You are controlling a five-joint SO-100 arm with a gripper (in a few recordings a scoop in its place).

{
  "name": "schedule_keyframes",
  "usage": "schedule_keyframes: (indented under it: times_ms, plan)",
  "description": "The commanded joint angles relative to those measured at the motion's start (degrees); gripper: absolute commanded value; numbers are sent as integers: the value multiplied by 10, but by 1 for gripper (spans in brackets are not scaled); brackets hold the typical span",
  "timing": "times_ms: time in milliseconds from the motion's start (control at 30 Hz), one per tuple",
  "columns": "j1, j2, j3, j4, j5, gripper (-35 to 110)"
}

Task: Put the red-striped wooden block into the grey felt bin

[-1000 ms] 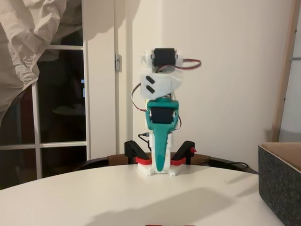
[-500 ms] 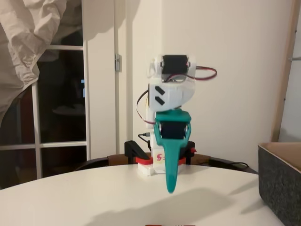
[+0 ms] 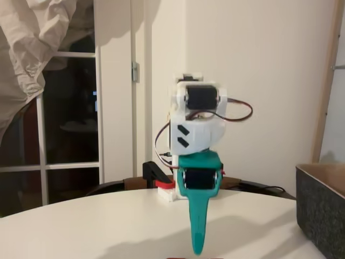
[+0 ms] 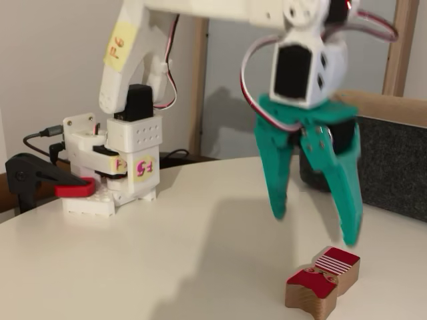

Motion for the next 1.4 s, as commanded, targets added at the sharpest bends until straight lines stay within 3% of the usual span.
schedule_keyframes:
  times_ms: [0, 633, 1367]
  plan:
    - [9, -8, -14, -22, 3, 32]
    - [18, -85, -14, -54, -5, 36]
    - [22, -134, -8, -55, -6, 28]
